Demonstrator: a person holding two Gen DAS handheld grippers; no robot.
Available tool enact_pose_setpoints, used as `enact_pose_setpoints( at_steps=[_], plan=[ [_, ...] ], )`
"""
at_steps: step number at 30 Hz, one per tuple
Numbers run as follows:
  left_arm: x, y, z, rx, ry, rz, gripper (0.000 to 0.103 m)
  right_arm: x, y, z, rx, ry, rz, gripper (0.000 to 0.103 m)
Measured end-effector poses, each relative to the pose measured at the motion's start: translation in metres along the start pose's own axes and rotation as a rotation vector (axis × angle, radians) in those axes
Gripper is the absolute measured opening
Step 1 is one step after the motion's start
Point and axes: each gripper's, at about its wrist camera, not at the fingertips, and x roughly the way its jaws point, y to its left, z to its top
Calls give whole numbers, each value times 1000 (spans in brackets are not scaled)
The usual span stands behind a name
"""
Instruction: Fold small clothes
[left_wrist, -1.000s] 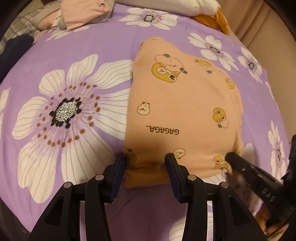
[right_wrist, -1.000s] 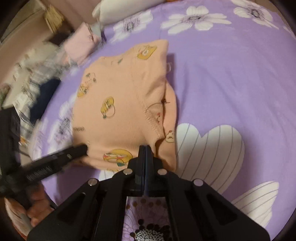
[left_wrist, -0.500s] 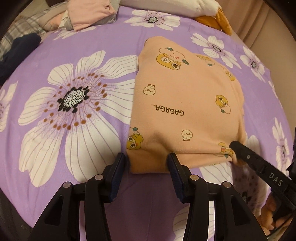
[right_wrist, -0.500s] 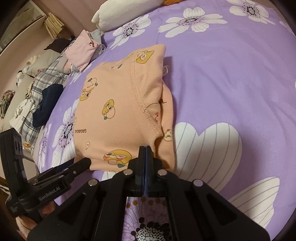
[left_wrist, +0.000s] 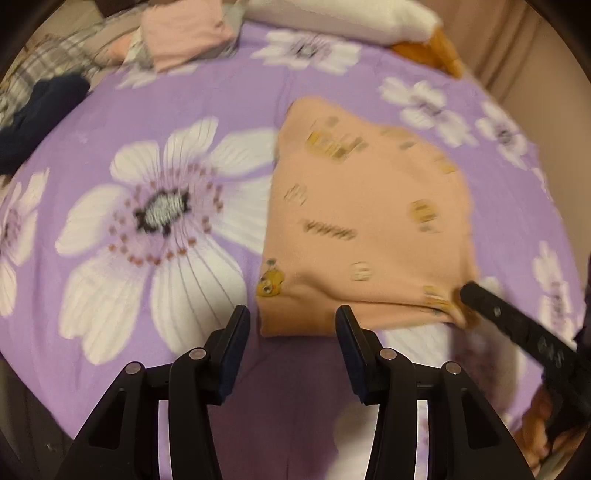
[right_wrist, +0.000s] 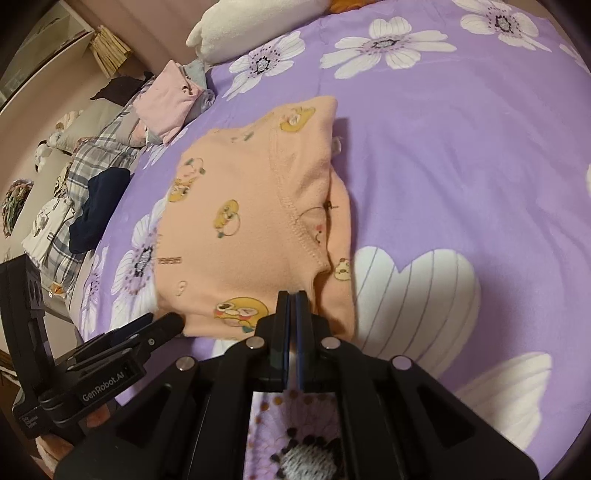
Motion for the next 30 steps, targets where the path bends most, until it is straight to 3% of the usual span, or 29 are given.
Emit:
enact_pose_setpoints(
  at_steps=[1,3,6,9,11,12,14,15,16,19,20,21,22,24,27,30],
  plan=[
    [-19,-1,2,19,-41,-12,48,-10,2,4,19,-15,-22,15],
    [-59,-1,5,15,-126,13,48,-43,12,10,27,-86,-51,19],
    [-121,-7,10,48,-258,40,48,-104,46,14,-87,-206,-56,23],
    [-172,-14,13,52,-363,-1,48,-156,76,11,-169,-324,-76,37],
    [-193,-18,12,57,-428,-4,48,-183,89,11,-206,-383,-61,39],
    [-203,-21,10,63,-474,-9,51,-193,93,11,-211,-409,-53,39],
    [-212,-19,3,41,-518,-38,63,-207,96,9,-215,-476,-41,49],
    [-213,-15,-2,19,-528,-66,68,-208,95,5,-209,-494,-33,62],
    [-212,-11,-6,5,-530,-102,75,-206,91,2,-203,-493,-23,67],
    [-207,-12,-9,47,-509,-134,94,-198,80,0,-142,-411,-44,69],
    [-208,-11,-10,45,-515,-151,99,-200,78,0,-112,-424,-62,72],
    [-209,-9,-12,17,-529,-182,102,-203,78,-2,-98,-446,-75,85],
    [-212,-8,-14,-4,-538,-199,102,-207,78,-5,-94,-470,-91,96],
    [-215,-10,-15,-8,-540,-221,102,-213,84,-13,-118,-493,-117,103],
    [-212,-14,-14,7,-500,-234,102,-220,89,-22,-151,-524,-173,103],
    [-207,-21,-14,35,-462,-192,102,-221,91,-24,-166,-526,-202,103]
  ],
)
